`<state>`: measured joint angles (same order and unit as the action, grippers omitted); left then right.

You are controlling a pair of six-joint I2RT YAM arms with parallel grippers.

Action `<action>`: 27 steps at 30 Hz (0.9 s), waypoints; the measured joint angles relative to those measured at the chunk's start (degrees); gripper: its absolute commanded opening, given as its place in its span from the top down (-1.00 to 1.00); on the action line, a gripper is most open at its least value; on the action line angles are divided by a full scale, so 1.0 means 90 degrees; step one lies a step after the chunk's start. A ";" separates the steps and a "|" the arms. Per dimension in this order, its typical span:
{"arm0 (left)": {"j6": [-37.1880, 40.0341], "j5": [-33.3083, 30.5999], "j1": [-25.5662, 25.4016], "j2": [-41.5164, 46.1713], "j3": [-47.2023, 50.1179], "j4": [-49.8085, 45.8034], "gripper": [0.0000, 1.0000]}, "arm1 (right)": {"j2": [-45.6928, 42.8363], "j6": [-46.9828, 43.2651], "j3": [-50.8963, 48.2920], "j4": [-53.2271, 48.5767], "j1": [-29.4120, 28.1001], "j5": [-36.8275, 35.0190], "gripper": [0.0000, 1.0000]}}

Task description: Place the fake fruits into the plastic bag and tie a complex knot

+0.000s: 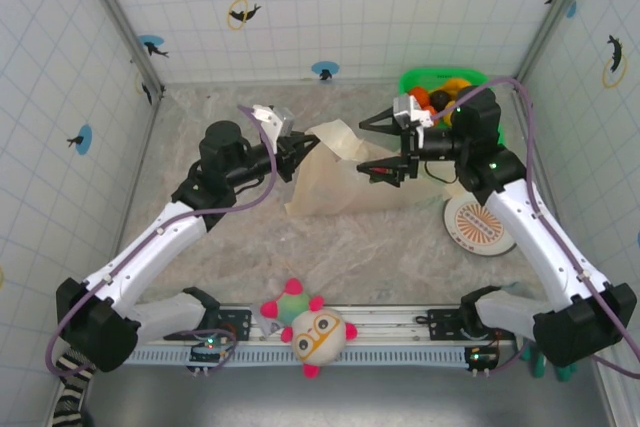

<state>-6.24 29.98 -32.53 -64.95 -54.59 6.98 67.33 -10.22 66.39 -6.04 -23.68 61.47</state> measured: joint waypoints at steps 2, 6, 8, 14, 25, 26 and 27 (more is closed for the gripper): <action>0.0000 0.0007 0.0000 -0.0002 0.0000 0.0002 0.80 | 0.0029 0.0029 -0.0117 0.0000 -0.0080 -0.0015 -0.89; 0.0000 0.0051 0.0000 -0.0002 -0.0002 0.0000 0.81 | 0.0075 0.0056 -0.0311 -0.0022 -0.0323 -0.0012 -0.86; 0.0000 0.0068 0.0000 -0.0002 -0.0002 0.0002 0.81 | 0.0083 0.0061 -0.0340 -0.0024 -0.0447 0.0017 -0.84; 0.0000 0.0075 0.0000 -0.0012 -0.0005 0.0007 0.81 | 0.0083 0.0017 -0.0340 0.0119 -0.0753 0.0270 -0.72; -0.0002 0.0075 0.0000 -0.0070 -0.0015 0.0053 0.81 | 0.0114 -0.0049 -0.0119 0.0398 -0.0957 0.0697 0.08; -0.0002 0.0075 0.0000 -0.0092 -0.0019 0.0061 0.81 | 0.0114 -0.0063 -0.0080 0.0440 -0.0967 0.0697 0.17; -0.0002 0.0075 0.0000 -0.0121 -0.0024 0.0075 0.81 | 0.0114 -0.0068 -0.0041 0.0461 -0.0981 0.0692 0.34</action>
<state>-6.26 30.65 -32.53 -66.04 -54.81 7.66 68.36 -10.83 66.02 -1.89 -32.51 67.70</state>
